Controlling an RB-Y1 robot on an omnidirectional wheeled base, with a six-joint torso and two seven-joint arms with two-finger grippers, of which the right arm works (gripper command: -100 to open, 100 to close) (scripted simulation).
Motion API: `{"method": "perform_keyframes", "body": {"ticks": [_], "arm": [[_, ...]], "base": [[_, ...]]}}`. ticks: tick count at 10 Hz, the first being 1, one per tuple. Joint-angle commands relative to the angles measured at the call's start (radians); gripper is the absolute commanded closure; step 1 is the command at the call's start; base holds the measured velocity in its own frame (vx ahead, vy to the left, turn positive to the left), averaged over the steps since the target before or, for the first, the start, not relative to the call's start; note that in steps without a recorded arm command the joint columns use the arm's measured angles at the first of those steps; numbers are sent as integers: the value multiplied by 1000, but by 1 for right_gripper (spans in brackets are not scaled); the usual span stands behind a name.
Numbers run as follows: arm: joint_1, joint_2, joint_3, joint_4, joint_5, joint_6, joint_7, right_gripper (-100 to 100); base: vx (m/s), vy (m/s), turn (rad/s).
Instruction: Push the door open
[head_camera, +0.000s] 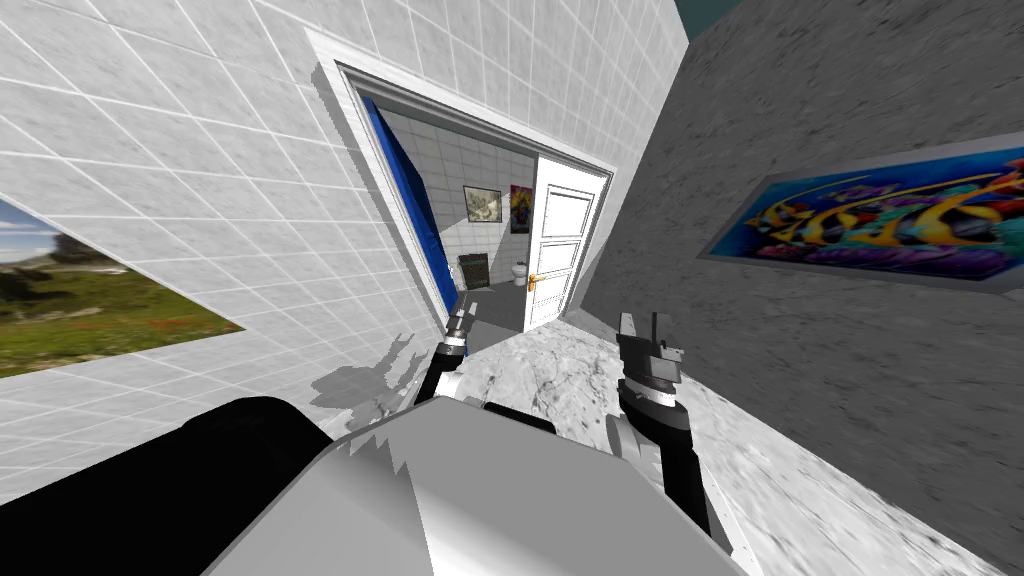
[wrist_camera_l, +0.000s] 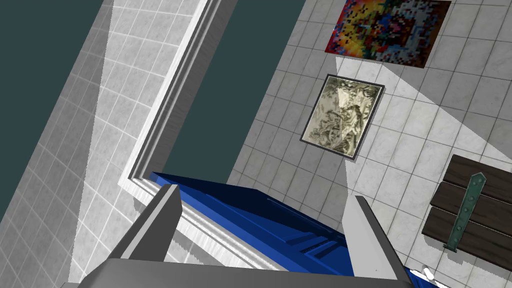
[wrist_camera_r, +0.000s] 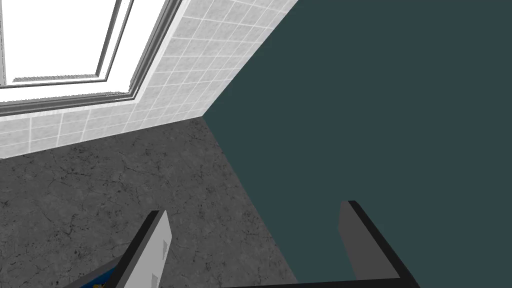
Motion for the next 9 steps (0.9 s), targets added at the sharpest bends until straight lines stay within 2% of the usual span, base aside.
{"method": "perform_keyframes", "body": {"ticks": [1,4,5,9], "arm": [[-16,-6,3,28,6,-1,-13,-100],[-47,-19,9,83,19,-2,-38,-100],[-68,-27,13,122,28,-3,-56,-100],[-118,-46,22,211,48,-5,-97,-100]], "base": [[52,-1,32],[109,-17,35],[142,-20,51],[98,-15,38]]}}
